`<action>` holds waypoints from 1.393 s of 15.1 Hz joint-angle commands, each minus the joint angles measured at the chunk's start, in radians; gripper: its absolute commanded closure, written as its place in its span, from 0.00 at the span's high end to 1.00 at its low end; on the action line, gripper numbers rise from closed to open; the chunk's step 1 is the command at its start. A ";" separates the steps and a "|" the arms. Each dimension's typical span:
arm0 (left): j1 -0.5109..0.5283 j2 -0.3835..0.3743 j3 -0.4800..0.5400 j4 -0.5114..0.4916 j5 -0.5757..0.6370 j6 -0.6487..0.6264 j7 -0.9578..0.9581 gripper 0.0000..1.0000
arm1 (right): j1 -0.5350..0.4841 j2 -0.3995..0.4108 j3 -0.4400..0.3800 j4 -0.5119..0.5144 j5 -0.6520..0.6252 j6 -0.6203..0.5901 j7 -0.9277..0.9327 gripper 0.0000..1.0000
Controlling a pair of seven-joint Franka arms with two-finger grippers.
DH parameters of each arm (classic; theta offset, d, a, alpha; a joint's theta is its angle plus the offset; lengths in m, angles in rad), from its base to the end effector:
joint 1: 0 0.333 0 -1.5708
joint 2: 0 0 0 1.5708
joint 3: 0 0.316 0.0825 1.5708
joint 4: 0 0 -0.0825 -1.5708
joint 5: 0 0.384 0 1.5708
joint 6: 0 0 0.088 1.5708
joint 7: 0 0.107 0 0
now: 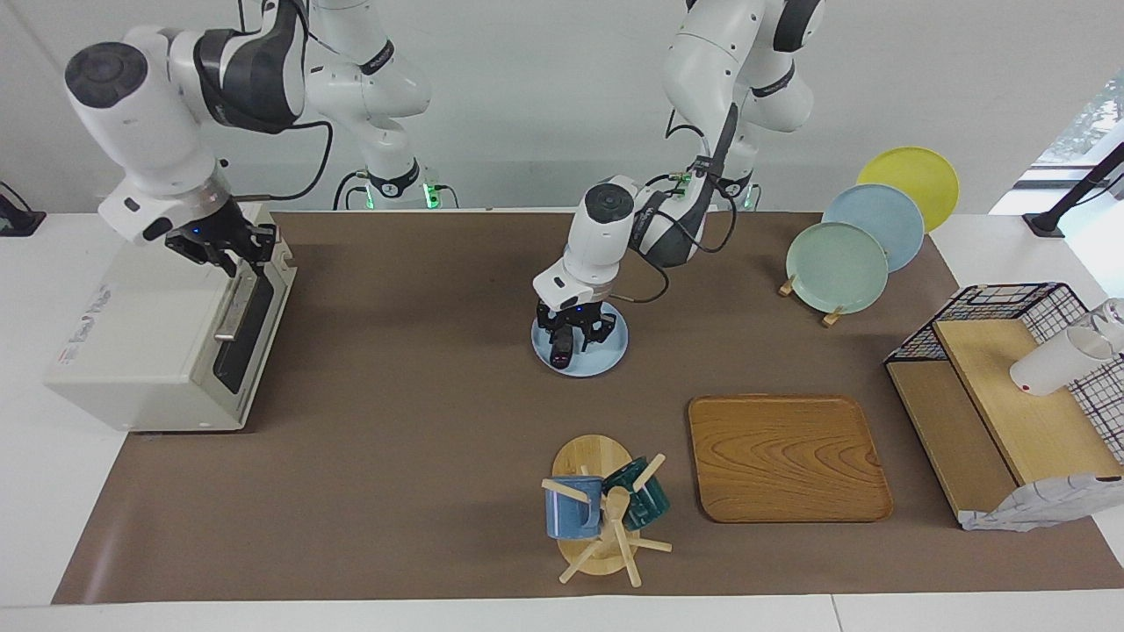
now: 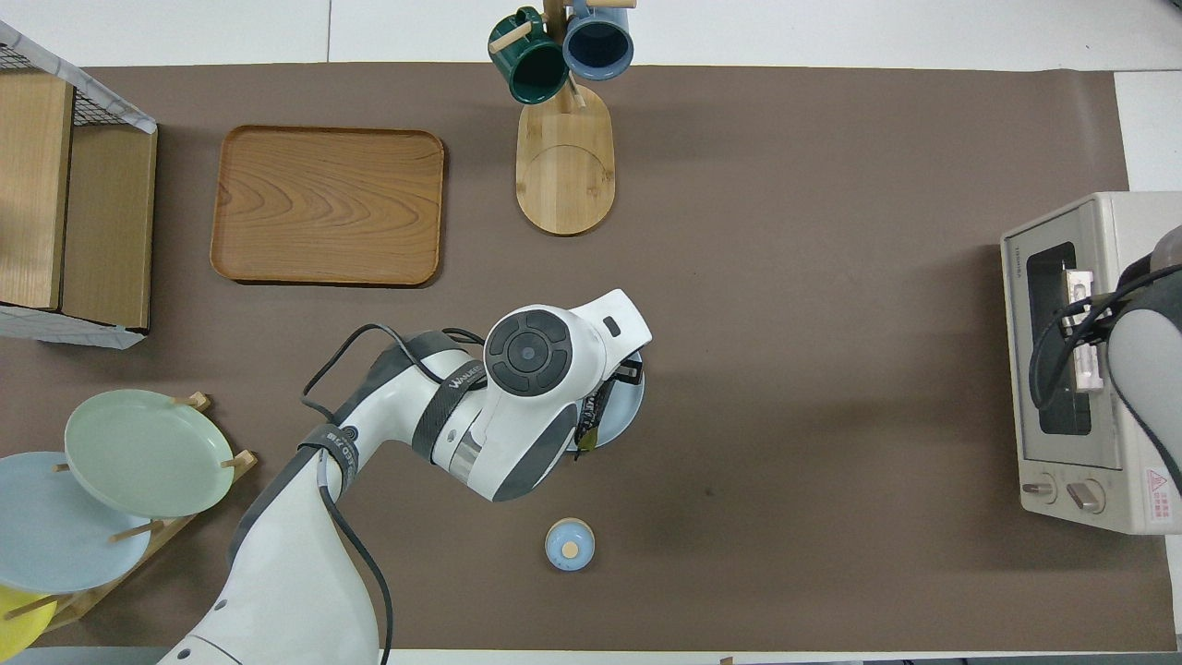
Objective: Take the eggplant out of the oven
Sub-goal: 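Grasp the purple eggplant on the plate with the left gripper and lift, then carry the eggplant onto the wooden tray and open the left gripper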
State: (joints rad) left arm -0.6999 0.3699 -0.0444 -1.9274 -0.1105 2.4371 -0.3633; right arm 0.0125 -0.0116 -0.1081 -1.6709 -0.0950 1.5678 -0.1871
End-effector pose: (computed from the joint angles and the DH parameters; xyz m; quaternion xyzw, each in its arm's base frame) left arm 0.4680 -0.4293 0.3109 0.9855 -0.1478 0.0348 0.0762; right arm 0.5430 -0.0626 0.5840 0.9967 0.0477 -0.0519 0.0399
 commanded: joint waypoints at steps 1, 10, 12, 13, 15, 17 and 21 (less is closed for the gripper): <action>0.048 -0.029 0.008 0.022 -0.014 -0.070 0.013 0.00 | 0.000 0.024 0.002 0.103 0.052 -0.066 -0.009 1.00; 0.330 -0.091 0.009 0.166 -0.050 -0.340 0.156 0.00 | -0.006 -0.016 0.021 0.083 0.092 -0.115 0.069 1.00; 0.433 -0.086 0.008 0.169 -0.055 -0.340 0.274 0.00 | -0.035 -0.021 0.021 0.073 0.096 -0.114 0.071 1.00; 0.477 -0.078 0.009 0.171 -0.055 -0.340 0.306 0.00 | -0.040 -0.021 0.021 0.074 0.107 -0.107 0.072 1.00; 0.563 -0.024 0.008 0.229 -0.054 -0.346 0.361 0.00 | -0.042 -0.018 0.021 0.080 0.116 -0.104 0.110 1.00; 0.596 0.097 0.009 0.359 -0.046 -0.374 0.376 0.00 | -0.040 -0.011 0.022 0.089 0.101 -0.086 0.166 1.00; 0.612 0.182 0.011 0.416 -0.041 -0.325 0.411 0.00 | -0.033 -0.002 0.019 0.102 0.097 -0.071 0.173 1.00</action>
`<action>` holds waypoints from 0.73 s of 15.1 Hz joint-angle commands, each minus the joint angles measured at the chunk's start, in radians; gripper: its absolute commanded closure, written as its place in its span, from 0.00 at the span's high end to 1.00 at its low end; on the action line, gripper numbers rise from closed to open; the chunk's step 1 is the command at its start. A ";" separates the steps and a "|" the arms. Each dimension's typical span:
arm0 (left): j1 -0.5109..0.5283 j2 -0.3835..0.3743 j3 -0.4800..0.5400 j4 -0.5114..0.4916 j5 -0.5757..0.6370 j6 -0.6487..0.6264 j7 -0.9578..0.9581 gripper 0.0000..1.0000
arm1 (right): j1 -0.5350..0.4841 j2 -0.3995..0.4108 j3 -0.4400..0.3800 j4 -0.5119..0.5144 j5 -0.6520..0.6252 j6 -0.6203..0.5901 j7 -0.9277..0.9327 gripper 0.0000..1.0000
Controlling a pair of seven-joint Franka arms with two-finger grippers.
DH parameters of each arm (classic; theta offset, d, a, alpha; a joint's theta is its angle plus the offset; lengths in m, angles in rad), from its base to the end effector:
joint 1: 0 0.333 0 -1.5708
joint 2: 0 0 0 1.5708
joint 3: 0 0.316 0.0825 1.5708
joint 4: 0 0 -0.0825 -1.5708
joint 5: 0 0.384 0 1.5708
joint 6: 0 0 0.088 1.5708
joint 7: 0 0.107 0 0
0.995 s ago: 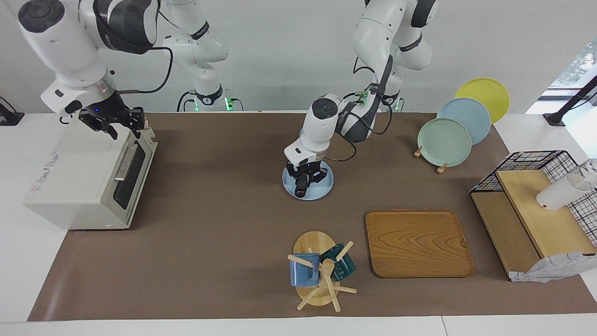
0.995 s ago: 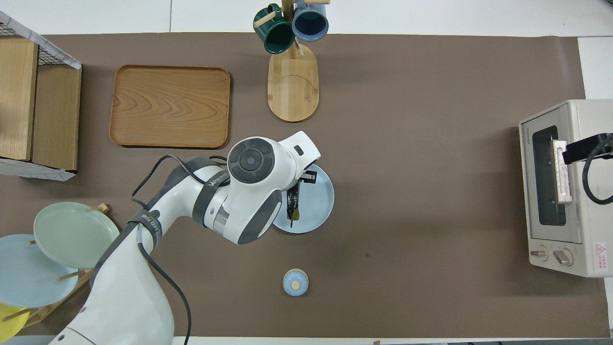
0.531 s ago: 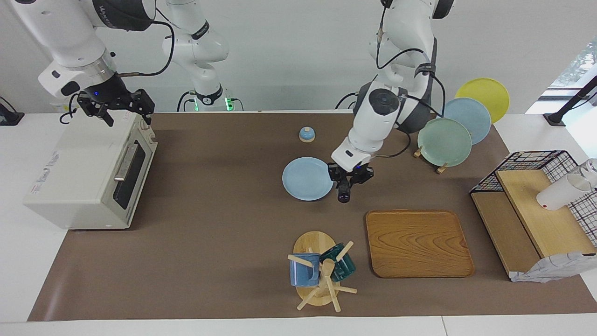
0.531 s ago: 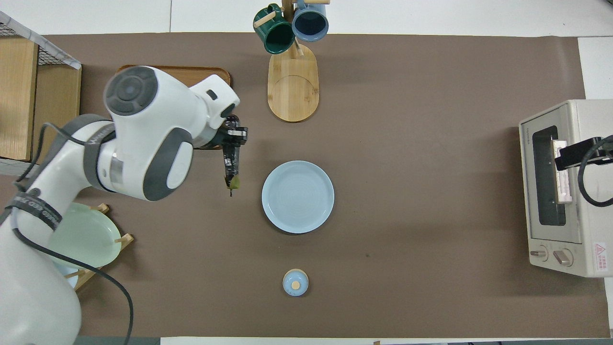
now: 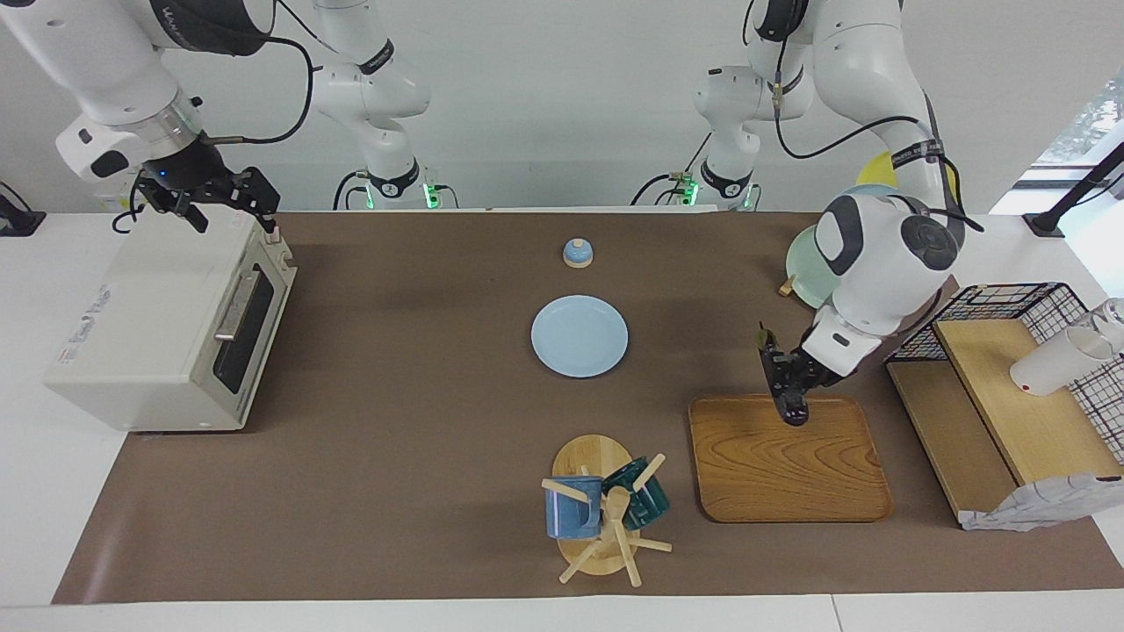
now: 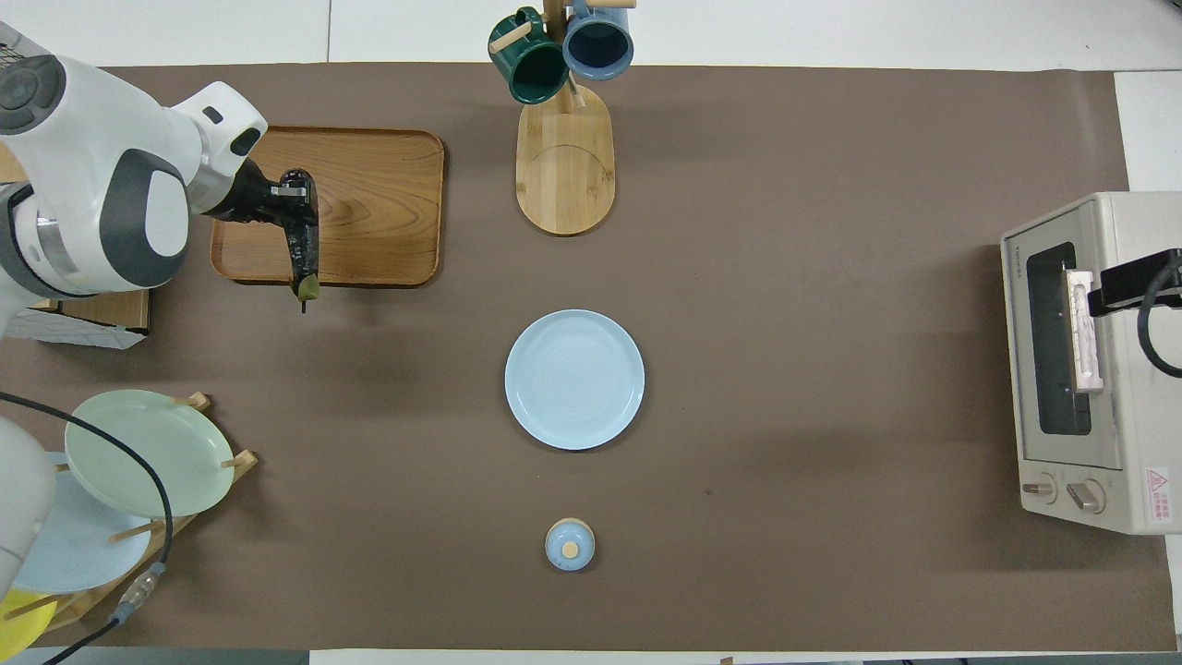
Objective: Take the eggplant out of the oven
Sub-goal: 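Carry the eggplant onto the wooden tray and open the left gripper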
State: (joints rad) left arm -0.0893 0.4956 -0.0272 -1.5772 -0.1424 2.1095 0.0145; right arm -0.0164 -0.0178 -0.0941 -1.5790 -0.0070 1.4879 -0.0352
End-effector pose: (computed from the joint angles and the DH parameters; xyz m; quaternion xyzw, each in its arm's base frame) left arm 0.6861 -0.0844 0.3562 0.9971 -0.0282 0.0148 0.0690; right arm 0.5366 -0.0608 0.6234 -0.9986 0.0377 0.0368 0.0000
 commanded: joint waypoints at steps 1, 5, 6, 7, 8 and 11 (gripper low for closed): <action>0.006 0.058 -0.005 0.062 -0.009 0.016 0.054 0.00 | -0.004 -0.001 0.002 0.001 0.012 0.017 0.021 1.00; 0.013 0.054 -0.005 0.059 -0.010 0.004 0.111 1.00 | -0.008 -0.007 0.005 -0.007 0.010 0.020 0.024 1.00; 0.013 0.049 -0.005 0.060 -0.009 0.003 0.111 1.00 | -0.014 -0.007 0.005 -0.007 0.012 0.020 0.023 1.00; 0.014 0.041 -0.002 0.063 -0.011 -0.009 0.111 1.00 | -0.014 -0.007 0.004 -0.006 0.012 0.019 0.021 1.00; 0.016 0.038 0.001 0.066 -0.011 -0.029 0.111 1.00 | -0.014 -0.008 0.004 -0.007 0.012 0.011 0.018 1.00; 0.016 -0.011 0.003 0.062 -0.013 -0.077 0.111 1.00 | -0.005 -0.008 0.004 -0.009 0.015 0.008 0.018 1.00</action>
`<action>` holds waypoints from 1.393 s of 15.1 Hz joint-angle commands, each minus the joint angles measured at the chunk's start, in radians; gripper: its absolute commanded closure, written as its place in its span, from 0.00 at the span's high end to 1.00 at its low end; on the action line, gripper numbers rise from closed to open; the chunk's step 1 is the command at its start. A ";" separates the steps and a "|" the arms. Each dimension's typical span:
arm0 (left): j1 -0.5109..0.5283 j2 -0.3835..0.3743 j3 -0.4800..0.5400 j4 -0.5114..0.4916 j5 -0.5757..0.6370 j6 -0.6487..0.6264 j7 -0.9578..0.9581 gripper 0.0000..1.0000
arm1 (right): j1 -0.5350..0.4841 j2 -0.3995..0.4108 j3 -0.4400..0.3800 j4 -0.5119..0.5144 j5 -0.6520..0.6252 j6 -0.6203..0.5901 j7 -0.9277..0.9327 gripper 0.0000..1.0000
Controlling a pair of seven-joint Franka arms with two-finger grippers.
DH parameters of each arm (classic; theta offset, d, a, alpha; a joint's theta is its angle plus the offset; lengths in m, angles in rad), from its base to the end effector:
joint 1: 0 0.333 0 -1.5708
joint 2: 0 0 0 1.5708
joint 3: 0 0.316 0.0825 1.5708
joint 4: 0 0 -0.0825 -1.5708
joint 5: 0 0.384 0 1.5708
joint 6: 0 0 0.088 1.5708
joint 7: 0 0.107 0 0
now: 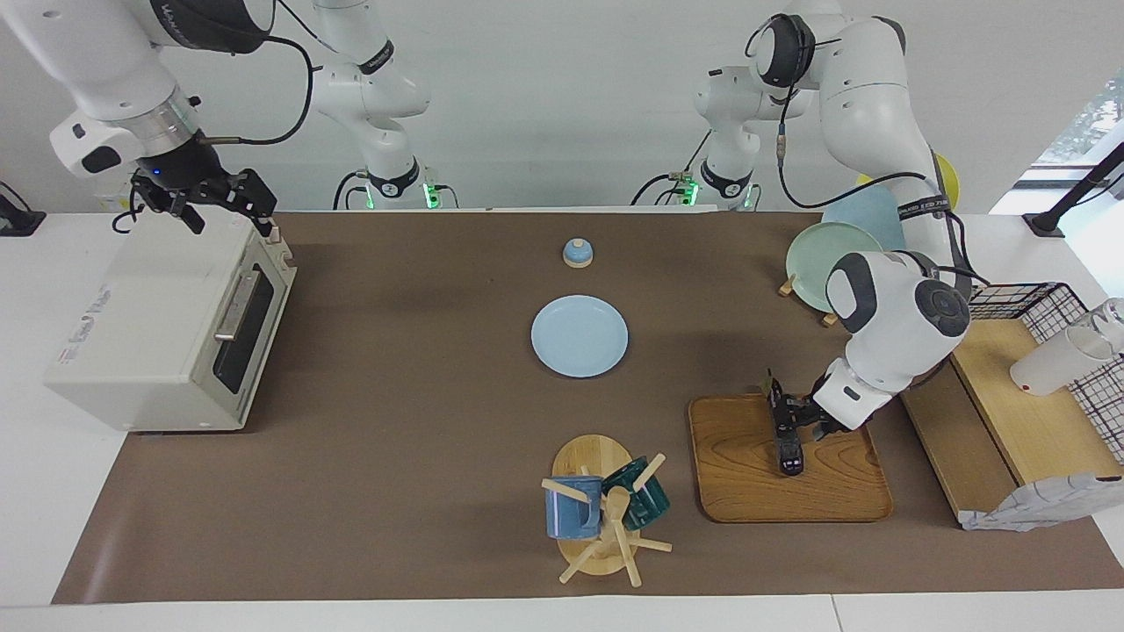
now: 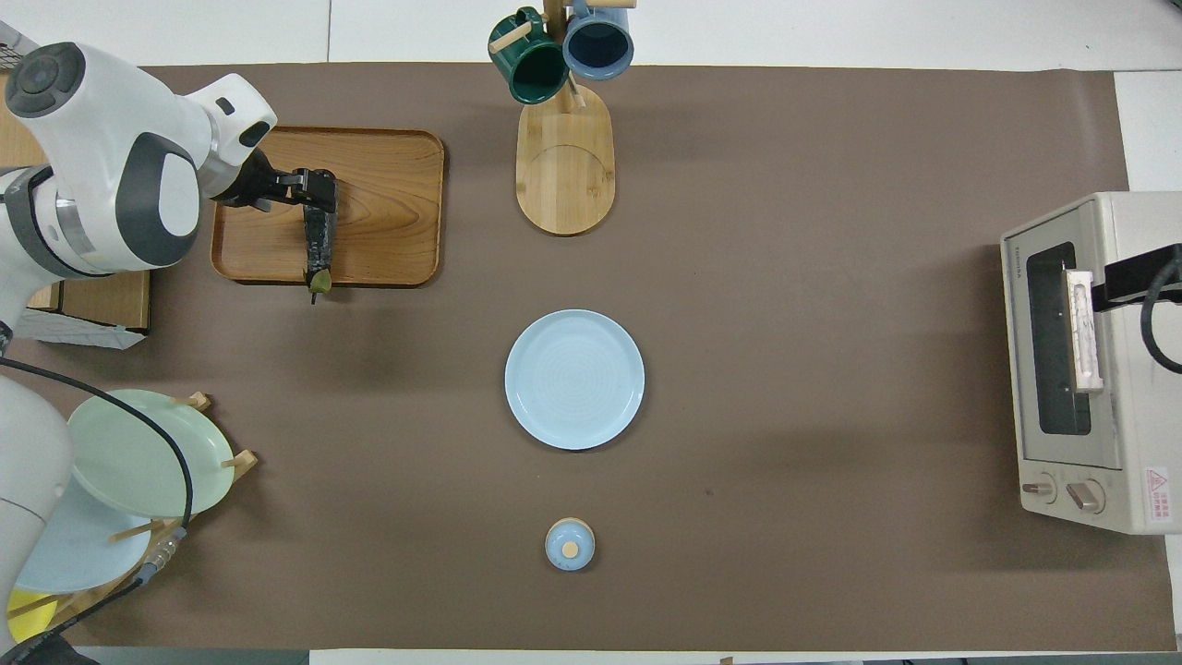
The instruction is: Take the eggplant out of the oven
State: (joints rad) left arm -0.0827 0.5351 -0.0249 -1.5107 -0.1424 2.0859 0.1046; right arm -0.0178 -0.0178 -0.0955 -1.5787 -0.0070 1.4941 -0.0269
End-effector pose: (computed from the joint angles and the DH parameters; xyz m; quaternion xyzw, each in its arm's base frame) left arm 0.6993 -0.0799 0.3578 0.9950 -0.0701 0.0199 0.0689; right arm 0.5371 -0.0624 0.6240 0.9985 -0.0433 -0.0335 0.0003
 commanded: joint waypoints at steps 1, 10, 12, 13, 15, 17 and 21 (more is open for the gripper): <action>0.011 -0.073 0.000 -0.005 -0.013 -0.085 0.021 1.00 | -0.004 -0.008 0.005 -0.009 0.015 0.002 0.010 1.00; 0.058 -0.400 0.049 -0.029 0.043 -0.430 0.007 1.00 | -0.005 -0.008 0.005 -0.009 0.015 0.002 0.010 1.00; 0.057 -0.460 0.049 -0.037 0.081 -0.496 -0.034 1.00 | -0.005 -0.008 0.005 -0.009 0.015 0.002 0.010 1.00; 0.054 -0.486 0.048 -0.039 0.099 -0.526 -0.063 1.00 | -0.005 -0.008 0.005 -0.009 0.016 0.002 0.010 1.00; 0.038 -0.530 0.048 -0.052 0.118 -0.592 -0.126 1.00 | -0.005 -0.008 0.005 -0.009 0.015 0.002 0.010 1.00; 0.038 -0.587 0.045 -0.129 0.119 -0.618 -0.138 1.00 | -0.005 -0.008 0.005 -0.009 0.016 0.002 0.010 1.00; 0.032 -0.612 0.037 -0.192 0.118 -0.563 -0.140 1.00 | -0.005 -0.008 0.005 -0.009 0.015 0.002 0.010 1.00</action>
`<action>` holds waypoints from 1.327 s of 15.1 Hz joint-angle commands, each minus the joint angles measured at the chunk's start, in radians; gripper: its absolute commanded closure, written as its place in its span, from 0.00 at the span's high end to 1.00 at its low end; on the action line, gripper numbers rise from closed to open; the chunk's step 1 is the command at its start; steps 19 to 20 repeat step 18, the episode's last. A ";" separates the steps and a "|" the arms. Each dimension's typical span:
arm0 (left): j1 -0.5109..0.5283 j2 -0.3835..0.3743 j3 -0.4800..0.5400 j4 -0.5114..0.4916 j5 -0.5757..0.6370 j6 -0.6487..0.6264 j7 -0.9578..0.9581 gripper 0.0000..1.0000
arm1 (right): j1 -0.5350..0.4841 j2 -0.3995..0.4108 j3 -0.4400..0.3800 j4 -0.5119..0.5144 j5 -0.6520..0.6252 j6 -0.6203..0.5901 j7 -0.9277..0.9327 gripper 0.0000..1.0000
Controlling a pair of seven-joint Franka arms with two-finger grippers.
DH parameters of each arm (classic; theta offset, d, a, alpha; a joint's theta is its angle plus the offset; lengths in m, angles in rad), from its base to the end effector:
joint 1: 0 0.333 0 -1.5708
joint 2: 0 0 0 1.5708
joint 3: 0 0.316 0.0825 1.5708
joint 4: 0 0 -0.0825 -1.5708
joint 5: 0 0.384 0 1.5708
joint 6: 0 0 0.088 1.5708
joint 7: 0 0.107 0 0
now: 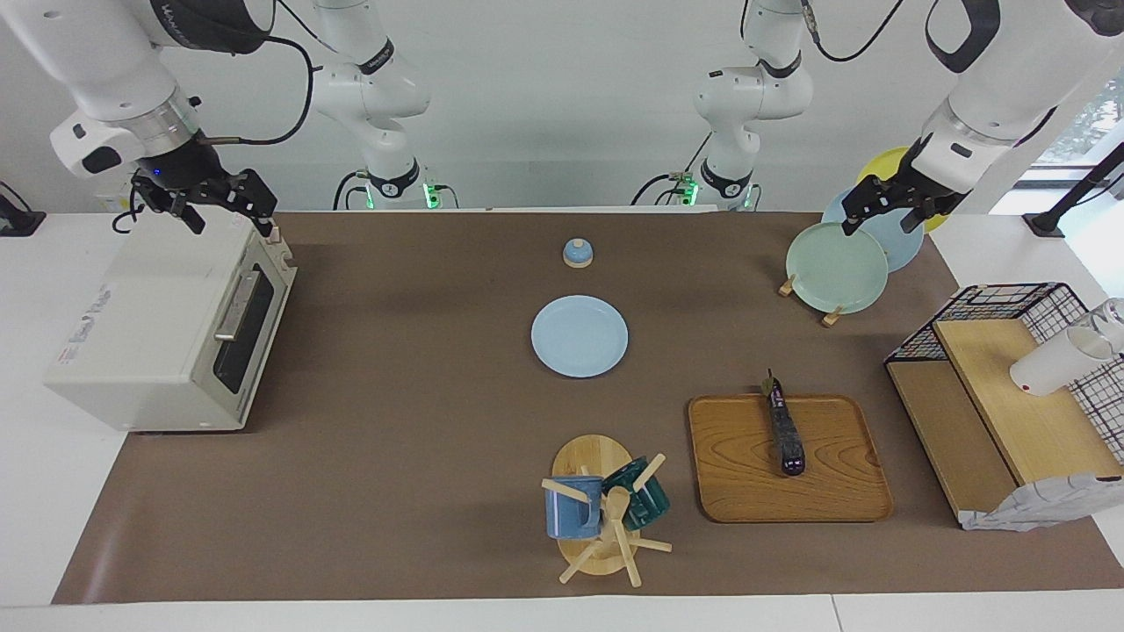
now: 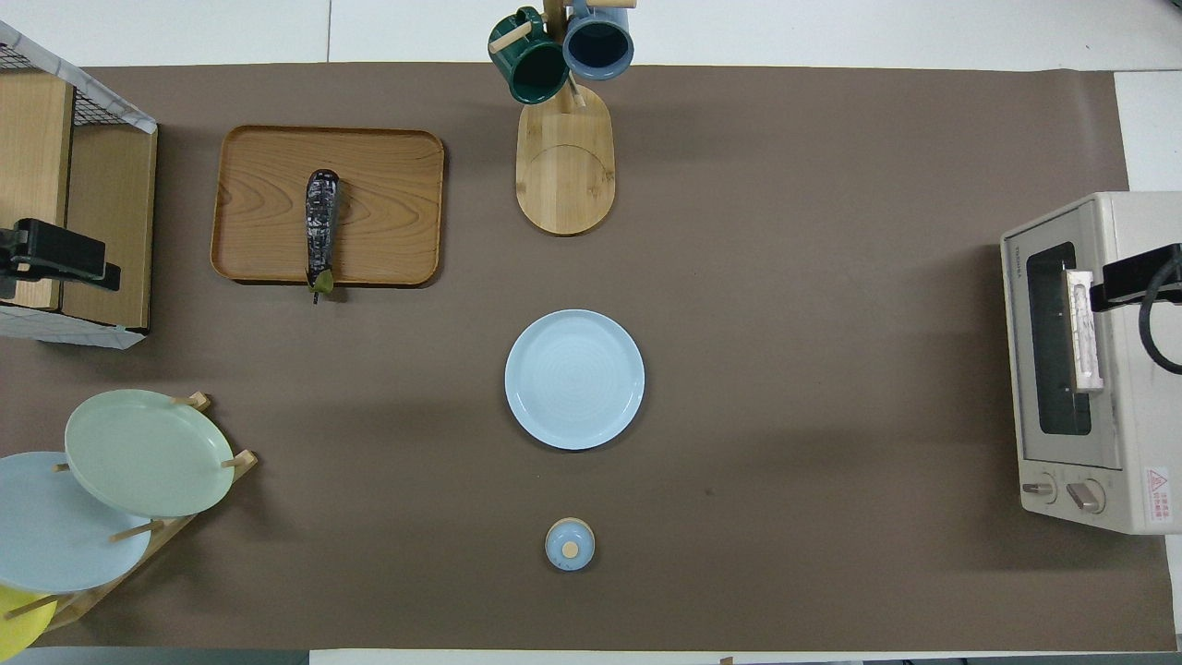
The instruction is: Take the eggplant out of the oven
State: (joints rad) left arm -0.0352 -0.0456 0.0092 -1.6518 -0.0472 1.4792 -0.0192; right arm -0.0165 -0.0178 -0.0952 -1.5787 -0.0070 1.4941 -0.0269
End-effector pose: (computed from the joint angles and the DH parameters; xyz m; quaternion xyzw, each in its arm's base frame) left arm 0.5281 -0.0190 0.6041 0.9977 -0.0041 -0.0640 0.0224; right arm 0.5372 -0.0615 0.6240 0.9985 -0.0425 -0.0335 0.0003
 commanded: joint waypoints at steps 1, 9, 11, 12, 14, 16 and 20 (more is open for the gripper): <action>-0.015 -0.024 0.002 -0.048 0.023 0.041 -0.016 1.00 | -0.006 -0.008 0.005 -0.009 0.015 0.002 0.010 1.00; -0.015 0.009 -0.003 0.017 0.018 0.010 -0.015 1.00 | -0.006 -0.008 0.005 -0.009 0.015 0.002 0.010 1.00; -0.012 0.007 -0.023 0.017 0.016 0.009 -0.021 1.00 | -0.006 -0.008 0.005 -0.009 0.016 0.002 0.010 1.00; -0.012 0.007 -0.023 0.018 0.016 0.009 -0.021 1.00 | -0.006 -0.008 0.005 -0.009 0.015 0.002 0.010 1.00; -0.012 0.009 -0.023 0.036 0.016 0.001 -0.021 1.00 | -0.006 -0.008 0.005 -0.009 0.016 0.002 0.010 1.00; -0.011 0.009 -0.021 0.040 0.016 0.001 -0.021 1.00 | -0.006 -0.008 0.005 -0.009 0.016 0.002 0.010 1.00; -0.009 0.001 -0.021 0.040 0.016 0.001 -0.019 1.00 | -0.006 -0.008 0.005 -0.009 0.016 0.002 0.010 1.00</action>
